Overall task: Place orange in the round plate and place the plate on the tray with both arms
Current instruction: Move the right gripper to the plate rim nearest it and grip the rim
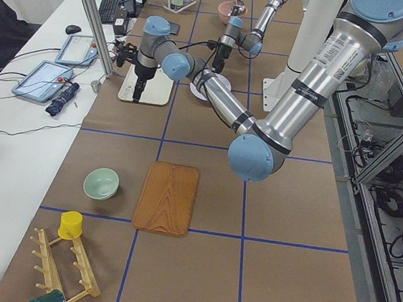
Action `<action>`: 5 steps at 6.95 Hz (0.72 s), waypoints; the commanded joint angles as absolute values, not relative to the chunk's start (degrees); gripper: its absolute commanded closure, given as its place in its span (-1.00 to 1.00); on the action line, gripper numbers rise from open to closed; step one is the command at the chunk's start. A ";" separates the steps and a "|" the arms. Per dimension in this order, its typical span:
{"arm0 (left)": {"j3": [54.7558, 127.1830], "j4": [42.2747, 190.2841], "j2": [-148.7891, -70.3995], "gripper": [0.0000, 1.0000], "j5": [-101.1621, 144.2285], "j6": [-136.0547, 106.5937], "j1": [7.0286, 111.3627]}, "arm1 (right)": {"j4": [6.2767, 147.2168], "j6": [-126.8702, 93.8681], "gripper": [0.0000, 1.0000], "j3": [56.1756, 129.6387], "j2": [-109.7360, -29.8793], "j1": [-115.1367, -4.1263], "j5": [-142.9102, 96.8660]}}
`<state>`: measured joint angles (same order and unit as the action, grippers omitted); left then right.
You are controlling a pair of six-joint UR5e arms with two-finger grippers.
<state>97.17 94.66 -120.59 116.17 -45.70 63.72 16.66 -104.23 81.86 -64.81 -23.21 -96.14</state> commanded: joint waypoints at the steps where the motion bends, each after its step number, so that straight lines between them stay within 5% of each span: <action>1: 97.21 94.66 -120.59 -0.98 116.19 -45.70 63.72 | 16.35 -104.33 0.36 82.26 -64.34 -23.20 -94.92; 5: 97.56 94.66 -119.88 -0.98 116.19 -45.70 63.72 | 16.00 -106.85 0.92 82.44 -63.64 -23.20 -93.44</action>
